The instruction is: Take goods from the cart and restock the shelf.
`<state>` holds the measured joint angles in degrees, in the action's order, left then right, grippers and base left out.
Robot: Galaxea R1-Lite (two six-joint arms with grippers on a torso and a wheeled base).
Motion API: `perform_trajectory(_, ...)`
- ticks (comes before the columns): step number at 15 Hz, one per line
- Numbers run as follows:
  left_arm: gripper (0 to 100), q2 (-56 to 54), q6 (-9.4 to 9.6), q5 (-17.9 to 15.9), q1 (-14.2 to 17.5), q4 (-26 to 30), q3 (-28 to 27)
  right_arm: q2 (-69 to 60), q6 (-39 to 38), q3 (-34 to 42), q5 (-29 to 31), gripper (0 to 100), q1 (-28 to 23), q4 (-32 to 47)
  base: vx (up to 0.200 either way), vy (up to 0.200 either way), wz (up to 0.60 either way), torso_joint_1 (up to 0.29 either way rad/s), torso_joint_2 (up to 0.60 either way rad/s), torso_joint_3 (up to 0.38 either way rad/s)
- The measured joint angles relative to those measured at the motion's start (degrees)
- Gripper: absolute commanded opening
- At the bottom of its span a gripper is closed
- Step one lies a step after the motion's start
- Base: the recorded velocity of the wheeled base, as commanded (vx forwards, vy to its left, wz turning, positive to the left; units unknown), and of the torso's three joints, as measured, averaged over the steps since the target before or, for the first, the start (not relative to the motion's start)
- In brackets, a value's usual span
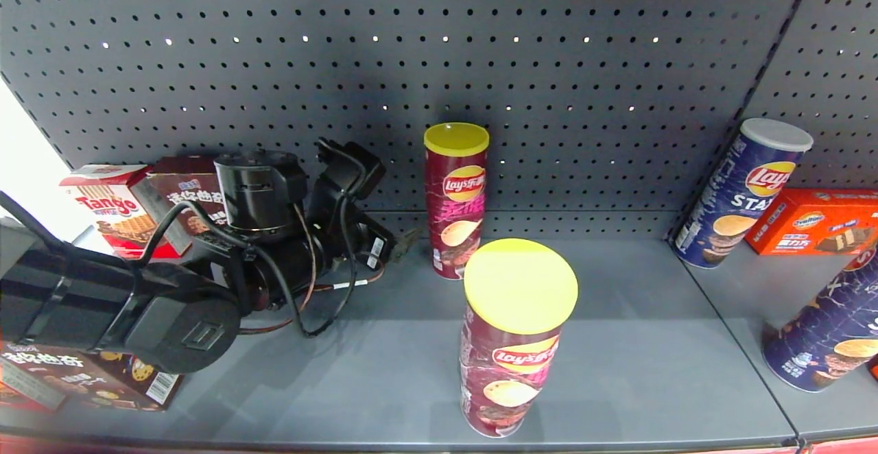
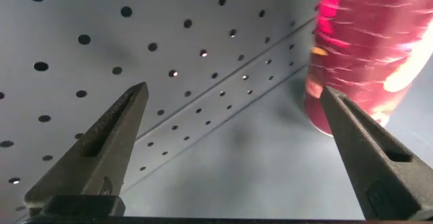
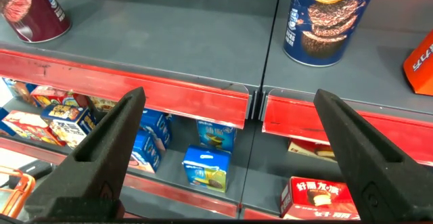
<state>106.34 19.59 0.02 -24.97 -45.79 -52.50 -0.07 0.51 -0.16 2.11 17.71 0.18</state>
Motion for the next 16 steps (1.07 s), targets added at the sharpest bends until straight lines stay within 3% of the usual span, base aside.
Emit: perform_trajectory(16,100,4.8,0.0,0.8,-0.6,0.2,-3.0,0.0,0.0,0.0,0.0,100,0.0,0.0,0.0,0.0,0.0,0.0,0.0,0.0)
